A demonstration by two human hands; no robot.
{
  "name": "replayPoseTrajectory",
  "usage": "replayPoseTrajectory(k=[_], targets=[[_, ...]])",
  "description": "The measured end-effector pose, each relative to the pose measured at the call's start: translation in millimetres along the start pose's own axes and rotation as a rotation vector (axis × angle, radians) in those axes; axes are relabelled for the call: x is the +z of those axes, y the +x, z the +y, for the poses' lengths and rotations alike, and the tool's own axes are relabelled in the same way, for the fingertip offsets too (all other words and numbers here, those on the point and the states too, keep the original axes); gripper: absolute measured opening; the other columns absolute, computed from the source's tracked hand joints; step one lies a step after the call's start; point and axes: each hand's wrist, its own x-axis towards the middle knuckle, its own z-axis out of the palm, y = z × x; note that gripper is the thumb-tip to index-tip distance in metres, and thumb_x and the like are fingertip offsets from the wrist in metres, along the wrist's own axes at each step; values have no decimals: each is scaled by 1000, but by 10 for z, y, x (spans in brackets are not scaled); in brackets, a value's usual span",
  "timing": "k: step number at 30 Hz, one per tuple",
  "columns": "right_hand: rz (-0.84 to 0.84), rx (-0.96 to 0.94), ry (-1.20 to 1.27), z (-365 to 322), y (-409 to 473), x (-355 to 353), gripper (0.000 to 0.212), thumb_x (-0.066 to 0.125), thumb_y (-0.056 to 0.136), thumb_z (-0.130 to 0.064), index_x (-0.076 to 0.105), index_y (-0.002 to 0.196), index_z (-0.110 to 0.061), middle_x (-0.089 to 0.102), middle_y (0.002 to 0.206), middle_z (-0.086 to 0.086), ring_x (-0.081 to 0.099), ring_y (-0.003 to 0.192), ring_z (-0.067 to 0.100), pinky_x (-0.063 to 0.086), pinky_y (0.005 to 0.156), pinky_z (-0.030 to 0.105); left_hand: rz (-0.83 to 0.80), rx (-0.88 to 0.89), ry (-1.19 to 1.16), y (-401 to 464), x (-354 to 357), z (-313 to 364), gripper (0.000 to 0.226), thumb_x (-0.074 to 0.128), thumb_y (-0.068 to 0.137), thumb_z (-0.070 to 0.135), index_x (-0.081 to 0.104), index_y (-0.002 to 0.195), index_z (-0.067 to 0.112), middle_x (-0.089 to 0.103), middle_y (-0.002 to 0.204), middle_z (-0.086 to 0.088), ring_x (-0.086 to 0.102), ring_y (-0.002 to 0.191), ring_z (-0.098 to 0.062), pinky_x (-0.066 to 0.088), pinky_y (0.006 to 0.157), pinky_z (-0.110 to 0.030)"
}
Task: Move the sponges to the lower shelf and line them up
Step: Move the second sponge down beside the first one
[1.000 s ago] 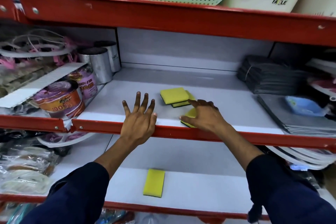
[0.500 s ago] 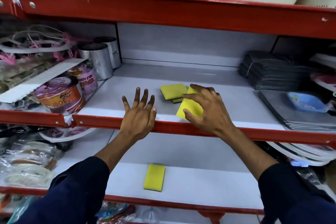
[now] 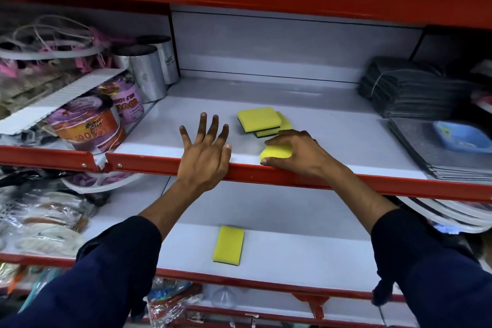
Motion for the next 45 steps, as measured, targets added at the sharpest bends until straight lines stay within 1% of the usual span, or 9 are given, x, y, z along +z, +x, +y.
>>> replayPoseTrajectory(k=[5, 9, 13, 17, 22, 27, 32, 41, 45], targets=[[-10, -55, 29, 27, 91, -62, 62, 79, 67, -63, 65, 122, -39, 59, 138, -10, 51, 131, 18, 43, 110, 36, 9, 7, -10, 1, 10, -4, 62, 13, 98, 43, 25, 154, 21, 11, 168, -7, -10, 156, -27, 1, 119, -71], [220, -138, 42, -34, 34, -86, 63, 69, 66, -71, 62, 122, -44, 54, 143, -9, 51, 132, 17, 43, 111, 44, 10, 1, -6, 0, 6, 0, 62, 14, 98, 42, 26, 154, 20, 12, 167, -6, -10, 156, -27, 1, 119, -72], [350, -370, 73, -235, -229, -159, 57, 74, 73, -62, 65, 124, -37, 51, 145, -3, 48, 132, 19, 42, 109, 45, 7, 1, 4, 2, -2, 4, 60, 15, 99, 41, 26, 154, 20, 11, 168, -7, -10, 155, -27, 1, 119, -71], [275, -617, -12, -247, -570, 12, 58, 78, 75, -56, 68, 124, -27, 51, 145, 5, 49, 131, 26, 42, 106, 45, 5, 7, 19, 3, 3, 4, 63, 13, 97, 42, 26, 154, 19, 12, 168, -8, -8, 156, -29, 2, 118, -72], [109, -726, -76, 49, -889, 697, 55, 71, 79, -60, 68, 124, -27, 55, 143, 7, 51, 131, 29, 42, 105, 45, 13, -4, 16, 4, 8, 17, 62, 15, 97, 41, 26, 154, 19, 13, 167, -7, -6, 156, -29, 3, 118, -72], [-90, -560, -94, 409, -1022, 1539, 57, 64, 82, -64, 59, 131, -36, 46, 150, 3, 44, 137, 26, 38, 109, 45, 48, -5, 18, 10, 44, 10, 59, 19, 99, 40, 28, 153, 19, 16, 167, -8, -4, 156, -30, 4, 118, -73], [-193, -354, -63, 647, -1052, 2217, 64, 63, 79, -67, 51, 135, -38, 39, 153, 1, 40, 139, 25, 40, 110, 47, 59, -12, 18, 15, 94, -16, 59, 21, 98, 40, 29, 153, 19, 16, 167, -9, -3, 156, -31, 6, 118, -72], [-254, -201, -59, 789, -1012, 2782, 69, 60, 79, -69, 49, 135, -31, 39, 150, 8, 41, 138, 31, 37, 114, 48, 71, -18, 0, 41, 123, -19, 58, 24, 98, 41, 29, 153, 23, 14, 167, -7, -4, 156, -31, 4, 120, -70], [-266, -221, -87, 768, -993, 2718, 75, 56, 80, -72, 42, 142, -33, 32, 158, 5, 29, 149, 29, 23, 123, 55, 60, -25, 10, 47, 116, -24, 59, 24, 97, 42, 28, 153, 24, 14, 167, -6, -4, 156, -31, 4, 121, -69]])
